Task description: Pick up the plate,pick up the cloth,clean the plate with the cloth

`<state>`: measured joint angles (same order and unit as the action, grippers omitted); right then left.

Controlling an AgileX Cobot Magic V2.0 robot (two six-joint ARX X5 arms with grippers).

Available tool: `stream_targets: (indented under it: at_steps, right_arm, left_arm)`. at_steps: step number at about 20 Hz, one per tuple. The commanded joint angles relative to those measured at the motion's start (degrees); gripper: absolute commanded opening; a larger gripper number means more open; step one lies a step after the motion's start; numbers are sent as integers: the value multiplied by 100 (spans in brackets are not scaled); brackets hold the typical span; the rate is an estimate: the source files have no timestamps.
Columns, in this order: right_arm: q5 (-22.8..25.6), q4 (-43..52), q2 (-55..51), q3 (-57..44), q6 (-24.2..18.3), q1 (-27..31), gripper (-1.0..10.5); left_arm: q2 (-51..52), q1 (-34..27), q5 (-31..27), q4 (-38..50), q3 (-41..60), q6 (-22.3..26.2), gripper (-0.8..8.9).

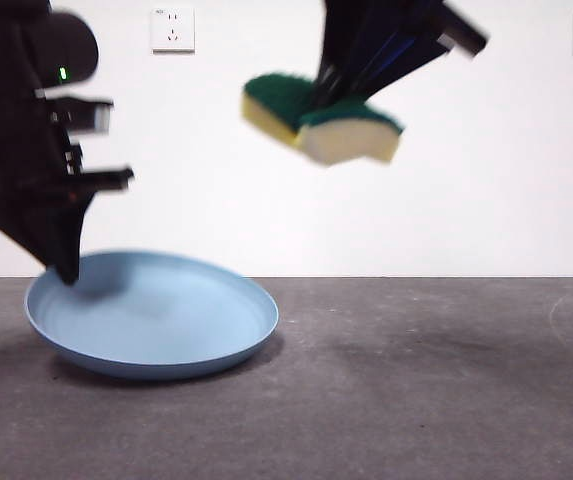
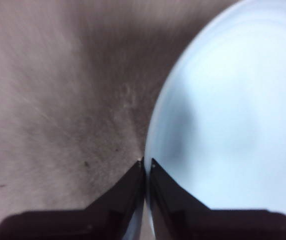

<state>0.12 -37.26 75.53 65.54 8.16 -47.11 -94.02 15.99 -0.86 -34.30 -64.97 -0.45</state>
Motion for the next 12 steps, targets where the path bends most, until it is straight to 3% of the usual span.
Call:
stream_targets:
  at_steps: [1,7,10,12]
  right_arm:
    - [280,-77,-236,-50,33,26,-16]
    - [522,-238,-752,-50,31,256,-16]
    - [638,-304,-763,-50,15,376,-17]
    - [640,-319,-761,-50,-11,450,-17]
  left_arm:
    - [-378,-2,-9,103,0,70,-8]
    - [-804,4,-35,566,0,-37,30]
    - [-778,4,-33,625,0,-275,388]
    - [-778,11,-31,623,0,-278,385]
